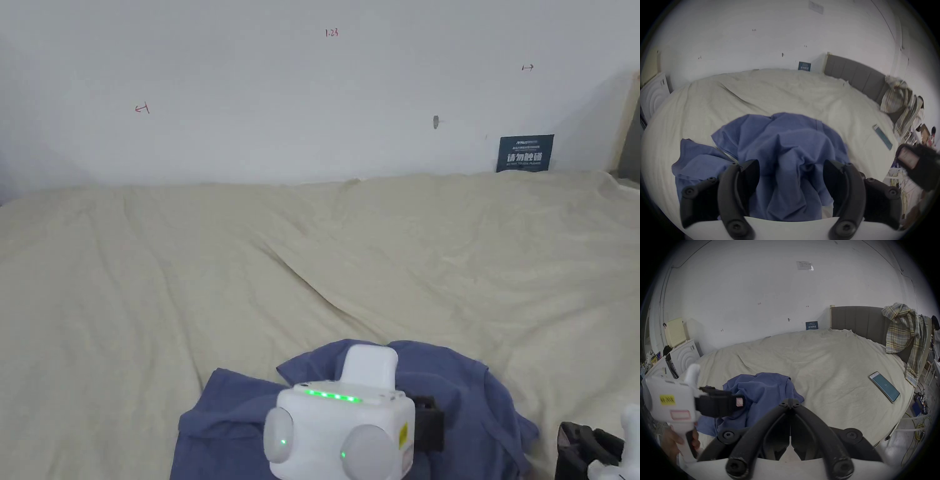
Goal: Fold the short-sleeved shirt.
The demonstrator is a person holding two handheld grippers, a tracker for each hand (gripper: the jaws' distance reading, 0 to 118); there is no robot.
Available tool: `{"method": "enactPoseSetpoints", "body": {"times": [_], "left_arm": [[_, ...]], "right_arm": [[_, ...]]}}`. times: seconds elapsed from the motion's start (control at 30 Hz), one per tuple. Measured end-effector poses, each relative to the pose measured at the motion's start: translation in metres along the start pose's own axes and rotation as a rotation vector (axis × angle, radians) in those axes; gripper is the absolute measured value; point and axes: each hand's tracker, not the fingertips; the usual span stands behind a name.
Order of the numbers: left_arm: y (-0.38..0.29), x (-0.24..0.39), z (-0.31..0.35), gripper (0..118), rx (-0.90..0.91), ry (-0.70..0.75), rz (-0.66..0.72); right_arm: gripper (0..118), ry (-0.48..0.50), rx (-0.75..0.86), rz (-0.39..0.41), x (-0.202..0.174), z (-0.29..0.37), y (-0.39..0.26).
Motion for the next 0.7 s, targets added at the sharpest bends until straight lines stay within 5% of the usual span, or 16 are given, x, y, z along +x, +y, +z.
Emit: {"method": "enactPoseSetpoints", "body": {"times": [0.2, 0.27, 0.37, 0.47, 0.53, 0.6, 0.7], "left_arm": [[0.023, -0.034, 0.067, 85, 0.045, -0.017, -0.001], [0.024, -0.046, 0.087, 85, 0.036, 0.072, 0.084], [0.015, -0.069, 0.118, 85, 0.278, 0.252, 0.159], [0.008, -0.095, 0.134, 85, 0.203, 0.413, 0.124], [0.004, -0.107, 0.139, 62, 0.182, 0.439, 0.126], [-0.001, -0.119, 0.142, 6, 0.148, 0.375, 0.109], [-0.008, -0.128, 0.137, 4, 0.104, 0.418, 0.118]], "right_arm": [[0, 0.039, 0.010, 0.036, -0.020, 0.006, 0.000], [0, 0.058, 0.014, 0.044, -0.028, 0.008, 0.001], [0, 0.095, 0.022, 0.060, -0.044, 0.011, 0.003], [0, 0.129, 0.032, 0.097, -0.060, 0.016, 0.004], [0, 0.145, 0.035, 0.113, -0.070, 0.017, 0.003], [0, 0.165, 0.030, 0.128, -0.079, 0.016, 0.002], [0, 0.182, 0.024, 0.154, -0.090, 0.015, 0.000]]}}
